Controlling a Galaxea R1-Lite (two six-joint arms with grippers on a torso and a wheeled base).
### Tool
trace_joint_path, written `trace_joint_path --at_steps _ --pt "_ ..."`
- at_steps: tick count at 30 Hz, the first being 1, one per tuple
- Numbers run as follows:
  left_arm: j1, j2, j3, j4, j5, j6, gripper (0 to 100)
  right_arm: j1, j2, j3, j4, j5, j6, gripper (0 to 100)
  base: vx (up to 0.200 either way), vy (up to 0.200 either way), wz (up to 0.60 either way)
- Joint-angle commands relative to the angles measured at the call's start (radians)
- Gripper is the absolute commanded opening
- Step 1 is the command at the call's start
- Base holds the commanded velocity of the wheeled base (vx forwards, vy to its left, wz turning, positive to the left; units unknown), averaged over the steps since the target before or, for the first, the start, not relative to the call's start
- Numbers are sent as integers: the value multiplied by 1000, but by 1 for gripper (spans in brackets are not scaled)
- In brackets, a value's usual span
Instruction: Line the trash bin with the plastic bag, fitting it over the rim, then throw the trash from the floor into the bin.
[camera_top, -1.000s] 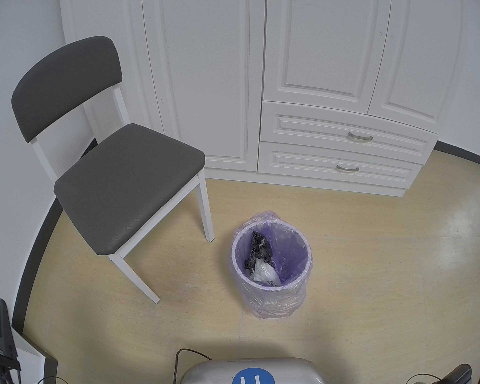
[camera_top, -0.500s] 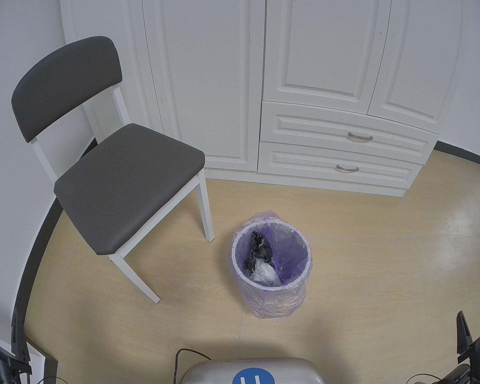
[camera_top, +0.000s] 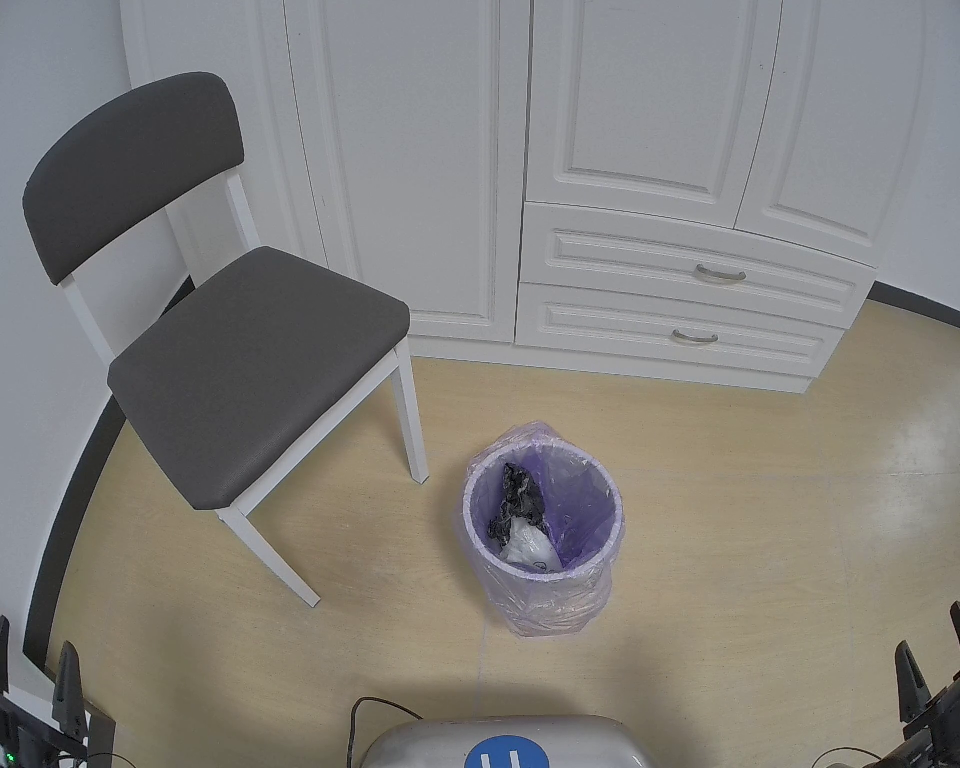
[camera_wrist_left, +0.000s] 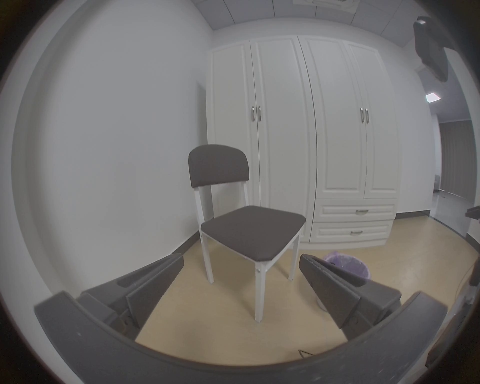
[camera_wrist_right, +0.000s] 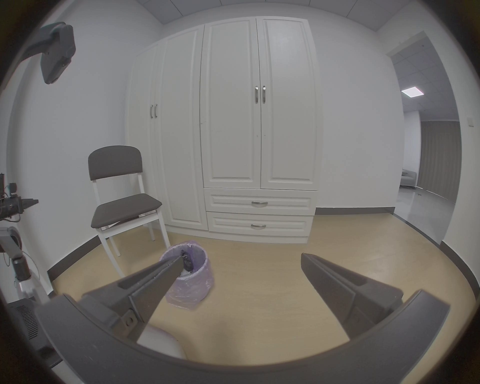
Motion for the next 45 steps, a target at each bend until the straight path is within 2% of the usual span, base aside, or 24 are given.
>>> trace_joint_path --at_steps 1,4,13,19,27,32,38,42,45 --pt "0 -15 18 38 3 -4 100 0 -14 18 0 32 -4 100 0 0 0" --pt "0 -15 18 58 3 -10 100 0 -14 18 0 49 -2 100 0 0 0" --pt "0 -15 18 66 6 -8 100 -1 -14 18 0 41 -19 100 0 0 0" --pt "0 -15 18 74 68 -10 100 -1 -14 18 0 27 -70 100 0 0 0" --pt "0 -15 18 75 66 -14 100 -1 -14 18 0 30 -76 100 0 0 0" --pt "0 -15 18 77 54 -16 100 -1 -14 18 0 27 -183 100 0 0 0" --pt "-2 -15 2 124 16 -53 100 -1 -14 18 7 49 -136 100 0 0 0" --pt "-2 -15 -2 137 0 -56 100 -1 -14 18 14 10 -54 100 0 0 0" --pt "-2 -15 1 141 -66 -73 100 -1 -14 18 27 -44 12 100 0 0 0"
